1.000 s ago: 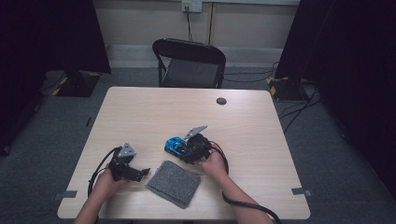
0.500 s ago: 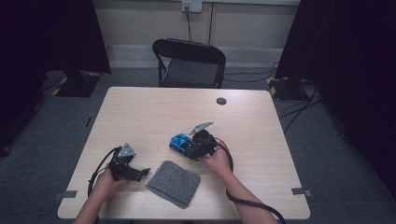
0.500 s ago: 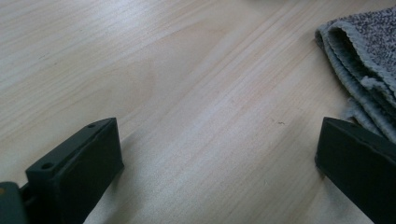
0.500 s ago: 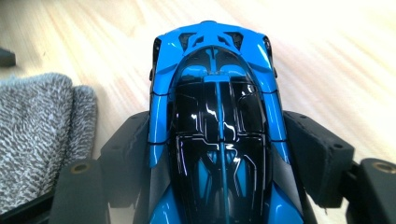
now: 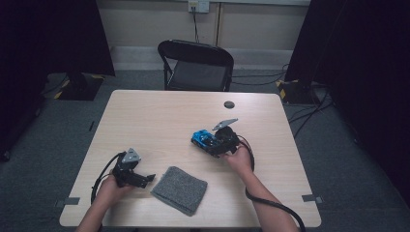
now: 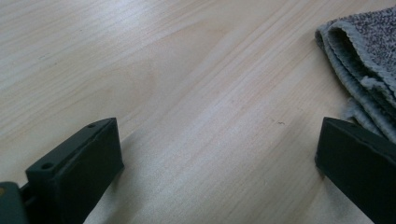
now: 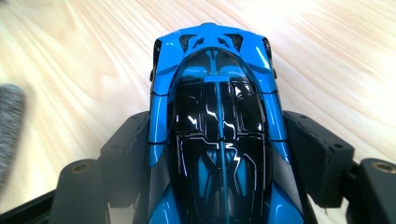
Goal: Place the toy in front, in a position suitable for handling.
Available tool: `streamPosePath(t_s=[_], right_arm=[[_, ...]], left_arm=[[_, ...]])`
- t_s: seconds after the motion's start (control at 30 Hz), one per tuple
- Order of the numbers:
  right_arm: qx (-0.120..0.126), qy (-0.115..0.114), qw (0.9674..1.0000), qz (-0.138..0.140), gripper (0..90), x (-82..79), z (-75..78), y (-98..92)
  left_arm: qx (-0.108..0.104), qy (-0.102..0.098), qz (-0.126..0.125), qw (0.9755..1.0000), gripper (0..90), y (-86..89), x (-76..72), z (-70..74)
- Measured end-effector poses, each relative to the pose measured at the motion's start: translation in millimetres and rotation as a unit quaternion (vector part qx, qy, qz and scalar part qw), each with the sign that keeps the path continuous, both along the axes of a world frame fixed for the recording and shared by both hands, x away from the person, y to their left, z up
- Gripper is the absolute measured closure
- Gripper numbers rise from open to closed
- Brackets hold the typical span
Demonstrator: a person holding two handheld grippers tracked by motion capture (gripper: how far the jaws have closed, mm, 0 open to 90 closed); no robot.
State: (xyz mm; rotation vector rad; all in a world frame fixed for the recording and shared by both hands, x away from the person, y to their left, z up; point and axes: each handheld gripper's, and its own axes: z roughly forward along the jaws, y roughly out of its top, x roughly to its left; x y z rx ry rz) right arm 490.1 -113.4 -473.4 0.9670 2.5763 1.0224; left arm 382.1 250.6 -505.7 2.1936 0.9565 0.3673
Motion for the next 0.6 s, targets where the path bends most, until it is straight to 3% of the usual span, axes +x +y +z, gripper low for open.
streamPosePath(t_s=[0.13, 0.23, 0.6], right_arm=[[-0.010, 0.002, 0.9999, -0.005, 27.4, 3.8, -8.3, -7.3], [-0.004, 0.004, 1.0000, -0.006, 27.4, 4.0, -14.1, -11.3], [-0.007, -0.003, 1.0000, 0.003, 27.3, 0.8, -18.7, -14.3]], left_arm=[[0.000, 0.000, 0.000, 1.0000, 0.0, 0.1, 0.1, 0.0], [0.000, 0.000, 0.000, 1.0000, 0.0, 0.0, 0.1, 0.0], [0.001, 0.000, -0.001, 1.0000, 0.0, 0.1, 0.1, 0.1]])
